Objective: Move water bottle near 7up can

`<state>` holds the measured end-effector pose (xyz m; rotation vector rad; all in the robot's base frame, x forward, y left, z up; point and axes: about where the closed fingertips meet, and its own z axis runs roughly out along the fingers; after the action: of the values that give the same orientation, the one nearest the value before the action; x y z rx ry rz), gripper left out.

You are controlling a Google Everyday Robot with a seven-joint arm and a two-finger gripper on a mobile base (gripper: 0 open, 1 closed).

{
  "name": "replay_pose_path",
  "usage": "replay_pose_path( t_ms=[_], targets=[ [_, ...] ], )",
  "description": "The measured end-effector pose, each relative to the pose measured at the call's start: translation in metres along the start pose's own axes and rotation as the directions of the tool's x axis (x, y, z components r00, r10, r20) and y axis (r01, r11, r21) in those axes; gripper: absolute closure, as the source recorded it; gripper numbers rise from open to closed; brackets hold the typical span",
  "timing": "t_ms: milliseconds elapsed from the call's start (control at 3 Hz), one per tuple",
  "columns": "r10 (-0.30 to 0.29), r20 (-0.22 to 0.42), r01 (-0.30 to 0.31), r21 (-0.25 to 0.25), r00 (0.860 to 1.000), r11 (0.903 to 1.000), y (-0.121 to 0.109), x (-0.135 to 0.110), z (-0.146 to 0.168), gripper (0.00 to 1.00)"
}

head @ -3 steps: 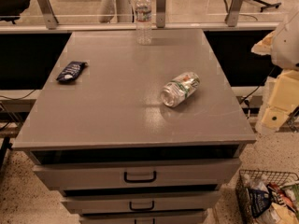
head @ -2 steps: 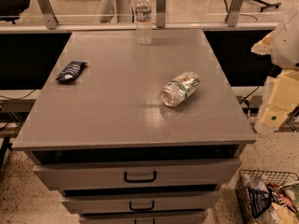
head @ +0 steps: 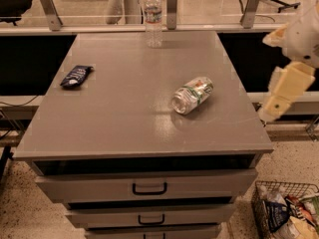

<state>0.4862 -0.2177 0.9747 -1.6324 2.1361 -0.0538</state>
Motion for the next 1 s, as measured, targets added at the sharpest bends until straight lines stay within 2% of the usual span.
replay_pose_path(
  t_ms=[333, 667, 1000],
  targets=[
    [0.008, 0.100, -0.012, 0.039, 0.995, 0.9992, -0.052, -0.020, 0.029, 0.00],
    [0.009, 0.200, -0.026, 0.084, 0.980, 0.9962, -0.105, -0.053, 0.041, 0.00],
    [0.010, 0.201, -0.028, 0.084, 0.979, 0.9961, -0.105, -0.053, 0.042, 0.00]
  ],
)
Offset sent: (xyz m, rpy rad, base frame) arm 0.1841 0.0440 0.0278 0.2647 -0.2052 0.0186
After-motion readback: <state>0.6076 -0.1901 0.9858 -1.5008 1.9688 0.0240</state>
